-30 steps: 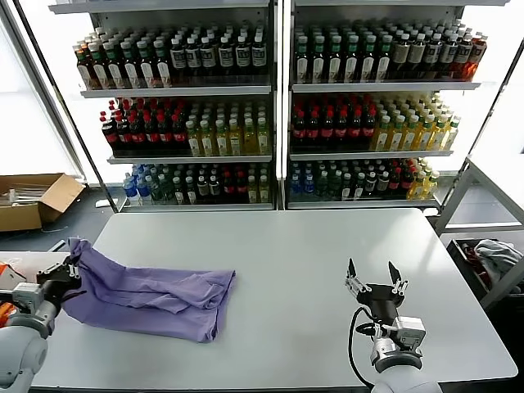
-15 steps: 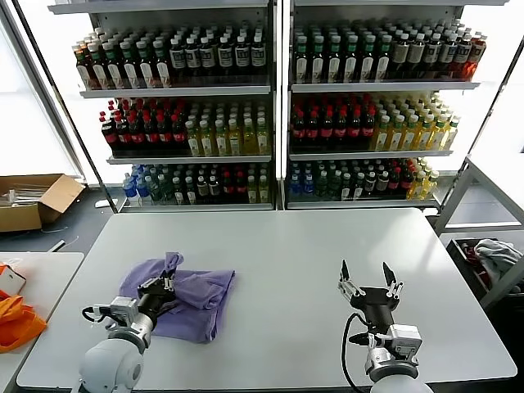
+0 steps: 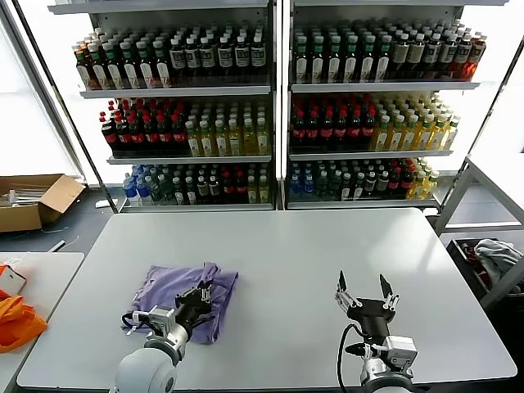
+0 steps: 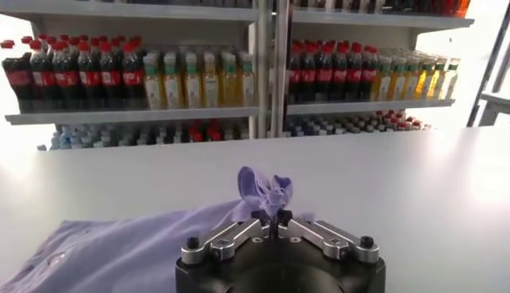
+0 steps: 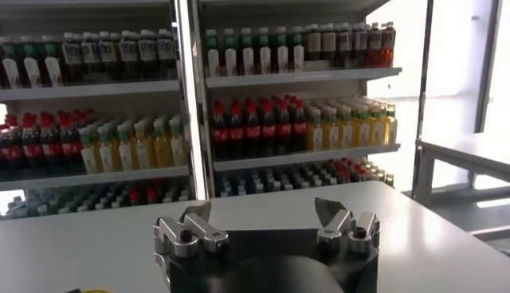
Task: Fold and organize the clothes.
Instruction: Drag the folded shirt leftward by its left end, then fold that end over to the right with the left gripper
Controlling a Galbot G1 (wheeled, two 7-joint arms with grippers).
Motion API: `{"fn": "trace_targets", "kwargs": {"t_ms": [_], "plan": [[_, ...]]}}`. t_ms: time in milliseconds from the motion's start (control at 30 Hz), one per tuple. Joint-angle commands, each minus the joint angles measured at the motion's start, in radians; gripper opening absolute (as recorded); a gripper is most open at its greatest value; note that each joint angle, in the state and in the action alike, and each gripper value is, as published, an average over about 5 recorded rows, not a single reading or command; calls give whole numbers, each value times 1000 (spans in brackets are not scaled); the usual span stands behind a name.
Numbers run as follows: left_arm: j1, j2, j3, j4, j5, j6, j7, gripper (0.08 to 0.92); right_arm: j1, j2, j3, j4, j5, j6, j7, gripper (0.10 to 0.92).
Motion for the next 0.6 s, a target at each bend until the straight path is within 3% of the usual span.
{"fn": "trace_targets", "kwargs": {"t_ms": [33,200,600], "plan": [[21,-22,43,25,91,-18,56,102,-14,7,1,2,-4,4,0,823],[73,-17,72,-8,115,-37,69,123,-23,8,5,4,-3,11,0,823],[221,0,148,-210,-225,-34,32,450,4,4,-4,-14,6,12,6,823]]}}
